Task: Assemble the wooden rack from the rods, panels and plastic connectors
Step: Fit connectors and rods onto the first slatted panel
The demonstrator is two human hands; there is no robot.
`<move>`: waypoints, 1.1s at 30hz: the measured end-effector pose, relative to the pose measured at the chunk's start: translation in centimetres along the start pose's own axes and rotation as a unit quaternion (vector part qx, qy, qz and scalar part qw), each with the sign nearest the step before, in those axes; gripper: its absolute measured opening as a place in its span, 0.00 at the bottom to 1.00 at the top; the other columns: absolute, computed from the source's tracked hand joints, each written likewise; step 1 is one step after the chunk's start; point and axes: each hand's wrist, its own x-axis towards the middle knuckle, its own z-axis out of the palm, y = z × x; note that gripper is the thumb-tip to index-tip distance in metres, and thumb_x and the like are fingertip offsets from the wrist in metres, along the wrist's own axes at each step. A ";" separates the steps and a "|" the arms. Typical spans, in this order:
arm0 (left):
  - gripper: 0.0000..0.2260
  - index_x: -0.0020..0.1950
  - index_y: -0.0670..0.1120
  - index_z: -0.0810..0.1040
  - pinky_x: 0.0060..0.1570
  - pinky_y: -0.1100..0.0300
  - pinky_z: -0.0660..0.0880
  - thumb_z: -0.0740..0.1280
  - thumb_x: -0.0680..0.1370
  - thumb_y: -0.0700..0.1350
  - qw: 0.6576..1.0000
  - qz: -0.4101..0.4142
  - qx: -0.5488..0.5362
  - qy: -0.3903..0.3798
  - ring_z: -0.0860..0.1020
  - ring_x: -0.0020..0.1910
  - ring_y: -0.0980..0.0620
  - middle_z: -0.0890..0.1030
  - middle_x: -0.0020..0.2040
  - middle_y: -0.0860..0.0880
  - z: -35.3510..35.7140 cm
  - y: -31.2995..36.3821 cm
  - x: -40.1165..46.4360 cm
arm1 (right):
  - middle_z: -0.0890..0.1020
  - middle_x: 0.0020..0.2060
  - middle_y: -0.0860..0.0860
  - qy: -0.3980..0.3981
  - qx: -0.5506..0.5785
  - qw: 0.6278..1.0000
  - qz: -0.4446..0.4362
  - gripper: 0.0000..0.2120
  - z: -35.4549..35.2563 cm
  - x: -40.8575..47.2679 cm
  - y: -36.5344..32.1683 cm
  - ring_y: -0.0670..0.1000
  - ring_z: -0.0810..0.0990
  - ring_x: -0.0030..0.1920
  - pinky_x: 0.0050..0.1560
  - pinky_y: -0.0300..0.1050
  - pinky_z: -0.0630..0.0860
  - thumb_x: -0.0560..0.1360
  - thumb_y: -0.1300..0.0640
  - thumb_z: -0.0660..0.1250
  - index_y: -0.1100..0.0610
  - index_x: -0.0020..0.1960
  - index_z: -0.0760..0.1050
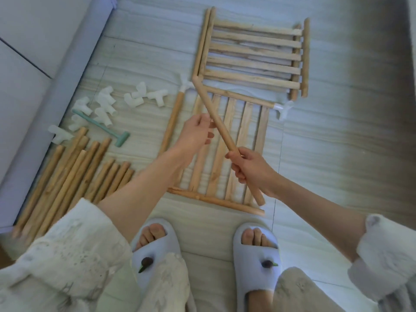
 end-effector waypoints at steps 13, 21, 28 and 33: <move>0.17 0.71 0.44 0.65 0.66 0.54 0.66 0.55 0.82 0.44 0.837 0.067 0.499 -0.212 0.68 0.68 0.45 0.65 0.71 0.43 6.3 -0.8 1.4 | 0.70 0.31 0.51 0.239 -0.059 0.964 0.096 0.14 -9.6 -0.8 11.1 0.51 0.68 0.29 0.32 0.46 0.68 0.80 0.50 0.55 0.61 0.47 0.70; 0.17 0.68 0.39 0.68 0.63 0.57 0.66 0.57 0.80 0.41 0.833 0.126 0.523 -0.130 0.70 0.65 0.40 0.69 0.67 0.37 14.0 3.7 12.1 | 0.70 0.32 0.52 0.245 0.031 0.966 0.080 0.12 -10.1 2.5 13.1 0.50 0.67 0.30 0.32 0.44 0.66 0.79 0.53 0.57 0.59 0.41 0.68; 0.22 0.75 0.49 0.60 0.71 0.46 0.54 0.55 0.80 0.44 0.789 0.162 0.573 -0.153 0.62 0.71 0.43 0.65 0.72 0.44 17.5 1.9 16.9 | 0.69 0.28 0.49 0.270 0.089 0.958 0.038 0.15 -9.7 4.1 13.6 0.49 0.67 0.30 0.32 0.43 0.67 0.79 0.50 0.60 0.55 0.35 0.67; 0.23 0.71 0.53 0.66 0.68 0.49 0.60 0.56 0.77 0.40 0.793 0.159 0.562 -0.175 0.64 0.67 0.40 0.68 0.67 0.43 18.3 2.4 19.0 | 0.66 0.27 0.46 0.294 0.039 0.954 0.029 0.17 -9.4 5.6 13.0 0.46 0.64 0.28 0.30 0.37 0.62 0.80 0.51 0.59 0.52 0.33 0.63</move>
